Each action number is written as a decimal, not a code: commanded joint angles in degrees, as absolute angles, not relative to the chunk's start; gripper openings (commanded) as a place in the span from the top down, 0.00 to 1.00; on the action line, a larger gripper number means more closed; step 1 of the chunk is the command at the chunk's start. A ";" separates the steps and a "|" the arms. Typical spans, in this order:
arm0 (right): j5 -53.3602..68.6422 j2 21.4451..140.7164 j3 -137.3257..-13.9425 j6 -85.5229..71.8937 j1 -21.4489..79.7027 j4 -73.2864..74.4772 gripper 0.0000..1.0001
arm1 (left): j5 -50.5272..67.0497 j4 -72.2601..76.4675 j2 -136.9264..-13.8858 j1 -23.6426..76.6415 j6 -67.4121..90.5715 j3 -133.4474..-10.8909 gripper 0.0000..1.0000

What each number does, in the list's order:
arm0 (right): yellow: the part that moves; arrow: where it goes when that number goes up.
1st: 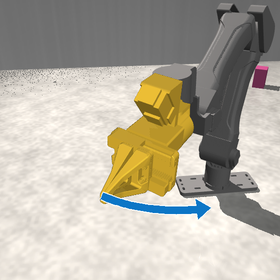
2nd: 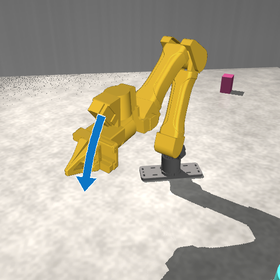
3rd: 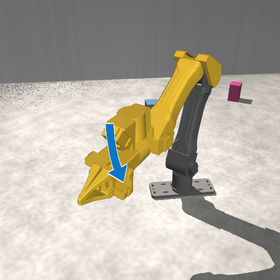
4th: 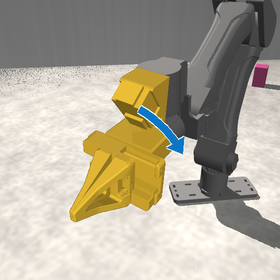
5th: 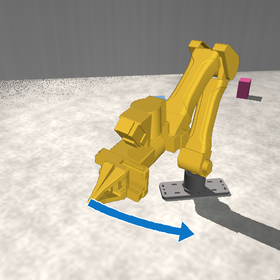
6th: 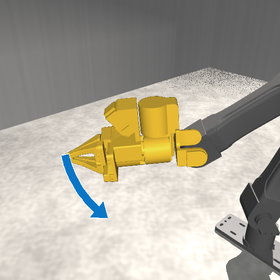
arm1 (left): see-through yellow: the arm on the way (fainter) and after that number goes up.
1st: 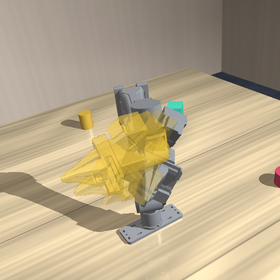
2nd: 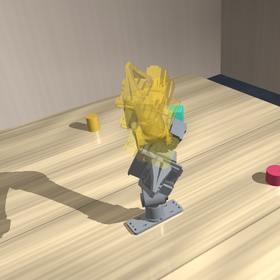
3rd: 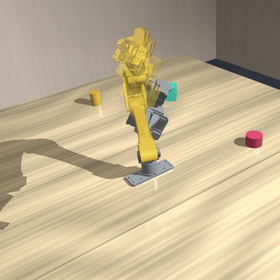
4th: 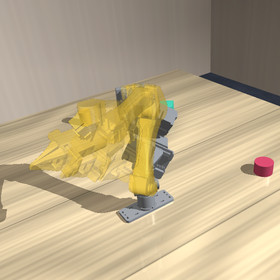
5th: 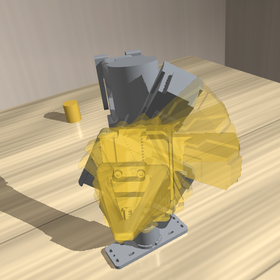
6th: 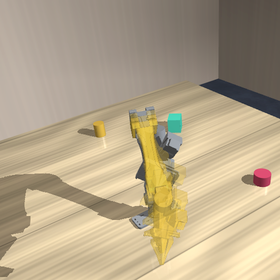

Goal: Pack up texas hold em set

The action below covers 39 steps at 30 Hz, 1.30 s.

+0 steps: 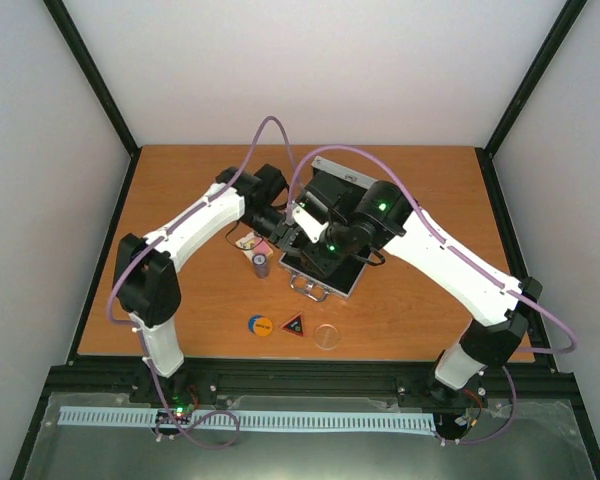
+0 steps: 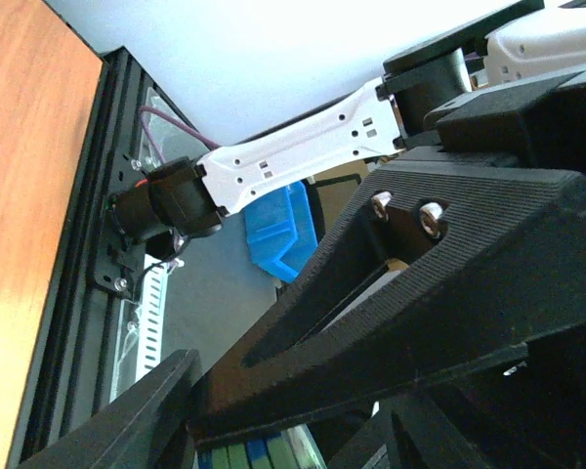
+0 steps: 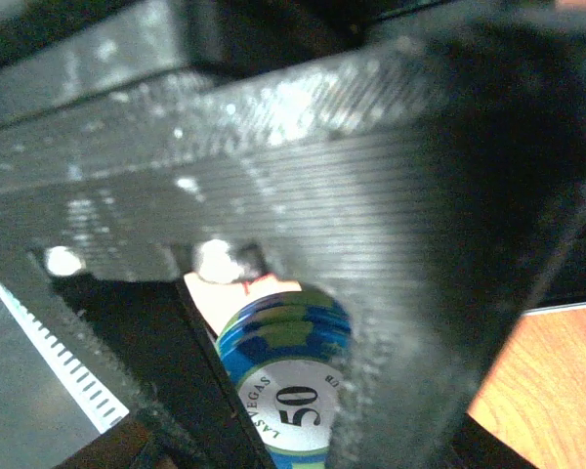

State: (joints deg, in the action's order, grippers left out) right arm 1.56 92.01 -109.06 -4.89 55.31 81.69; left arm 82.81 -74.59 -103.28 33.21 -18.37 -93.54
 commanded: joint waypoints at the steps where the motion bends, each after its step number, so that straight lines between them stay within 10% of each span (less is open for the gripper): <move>1: -9.88 94.04 -110.86 -6.41 52.21 77.47 0.97 | 98.10 -94.04 -101.01 35.86 -35.60 -94.51 0.48; 18: -12.20 94.60 -110.31 -7.06 51.70 78.20 0.97 | 97.58 -93.96 -94.28 35.44 -36.37 -92.20 0.22; 39: -21.60 96.79 -111.66 -10.36 51.50 82.35 0.97 | 96.81 -93.95 -98.88 32.34 -35.77 -93.19 0.30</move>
